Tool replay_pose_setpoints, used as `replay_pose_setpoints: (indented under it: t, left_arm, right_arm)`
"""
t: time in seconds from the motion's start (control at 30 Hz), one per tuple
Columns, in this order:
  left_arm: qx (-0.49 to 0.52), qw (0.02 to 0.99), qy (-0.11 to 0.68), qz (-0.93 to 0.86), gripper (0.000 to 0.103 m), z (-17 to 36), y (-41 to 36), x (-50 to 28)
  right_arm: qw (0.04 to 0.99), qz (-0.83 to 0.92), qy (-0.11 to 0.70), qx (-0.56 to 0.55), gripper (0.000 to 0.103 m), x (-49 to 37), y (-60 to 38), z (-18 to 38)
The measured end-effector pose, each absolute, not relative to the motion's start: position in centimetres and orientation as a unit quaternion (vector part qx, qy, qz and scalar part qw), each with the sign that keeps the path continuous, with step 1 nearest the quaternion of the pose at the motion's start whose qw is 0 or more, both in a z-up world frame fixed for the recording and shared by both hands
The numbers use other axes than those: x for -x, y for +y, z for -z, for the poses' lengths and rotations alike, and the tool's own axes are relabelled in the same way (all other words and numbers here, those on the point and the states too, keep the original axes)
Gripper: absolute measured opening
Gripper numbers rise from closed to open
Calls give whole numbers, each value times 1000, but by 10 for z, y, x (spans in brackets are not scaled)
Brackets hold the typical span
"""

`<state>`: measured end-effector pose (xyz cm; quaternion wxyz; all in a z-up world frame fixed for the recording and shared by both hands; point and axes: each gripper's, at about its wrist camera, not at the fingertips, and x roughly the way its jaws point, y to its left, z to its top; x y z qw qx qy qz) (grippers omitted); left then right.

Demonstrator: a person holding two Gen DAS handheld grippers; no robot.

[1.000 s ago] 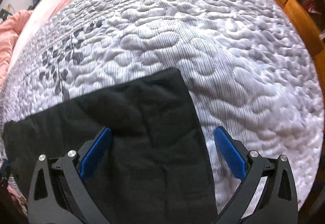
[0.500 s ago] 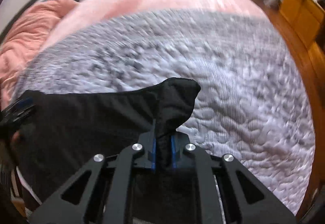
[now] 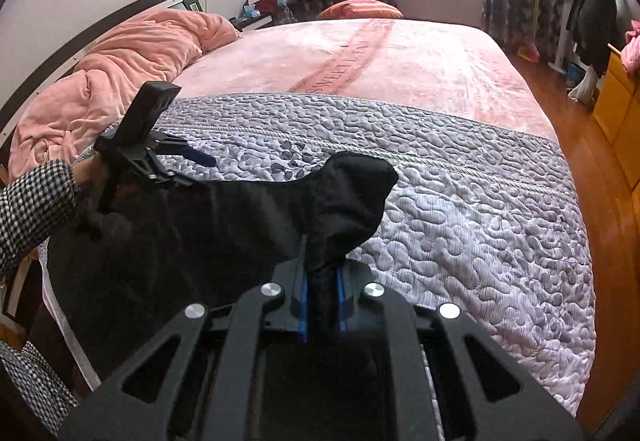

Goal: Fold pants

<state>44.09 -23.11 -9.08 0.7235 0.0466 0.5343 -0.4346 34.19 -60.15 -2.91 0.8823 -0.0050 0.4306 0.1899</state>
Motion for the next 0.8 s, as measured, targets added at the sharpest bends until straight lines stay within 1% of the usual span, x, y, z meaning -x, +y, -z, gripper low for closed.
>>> replay_pose_setpoints:
  t: [0.1, 0.2, 0.23, 0.27, 0.3, 0.33, 0.37, 0.4, 0.43, 0.5, 0.53, 0.63, 0.7, 0.73, 0.8]
  left_arm:
    - [-64, 694, 539, 473, 97, 92, -244, -434]
    - [-87, 657, 569, 487, 97, 106, -252, -431]
    - [-94, 654, 573, 485, 95, 111, -253, -431]
    - [-99, 654, 575, 482, 91, 114, -254, -430]
    - [-102, 655, 576, 477, 78, 117, -254, -429]
    - [-105, 657, 577, 473, 57, 119, -253, -428]
    - [-107, 663, 578, 463, 42, 121, -252, -429]
    - [-90, 666, 589, 450, 21, 124, -248, -431]
    - [-77, 670, 590, 444, 14, 125, -243, -432]
    - [-88, 696, 567, 431, 8, 120, -241, -427]
    - [-96, 712, 557, 416, 6, 116, -241, -422]
    - [-112, 769, 514, 363, 6, 88, -235, -400]
    - [-144, 817, 463, 312, 5, 64, -235, -374]
    - [-164, 842, 433, 277, 5, 50, -236, -352]
    - [-202, 863, 399, 233, 5, 33, -238, -317]
  right_arm:
    - [880, -192, 433, -1, 9, -342, -603, 32]
    - [882, -200, 426, -5, 9, -339, -604, 31]
    - [882, -201, 426, -7, 9, -339, -605, 31]
    - [882, -200, 426, -8, 9, -339, -606, 31]
    - [883, -200, 425, -10, 9, -338, -606, 30]
    - [883, -199, 426, -12, 9, -338, -607, 30]
    - [883, -198, 425, -11, 9, -338, -607, 30]
    - [883, -198, 425, -13, 8, -337, -607, 30]
    - [884, -196, 425, -16, 8, -337, -607, 32]
    - [886, -186, 424, -19, 8, -337, -606, 33]
    - [887, -182, 424, -26, 8, -337, -607, 35]
    - [895, -160, 415, -37, 8, -333, -607, 36]
    - [904, -146, 400, -42, 8, -326, -606, 33]
    - [907, -141, 394, -42, 8, -322, -606, 33]
    - [914, -134, 382, -38, 9, -311, -601, 32]
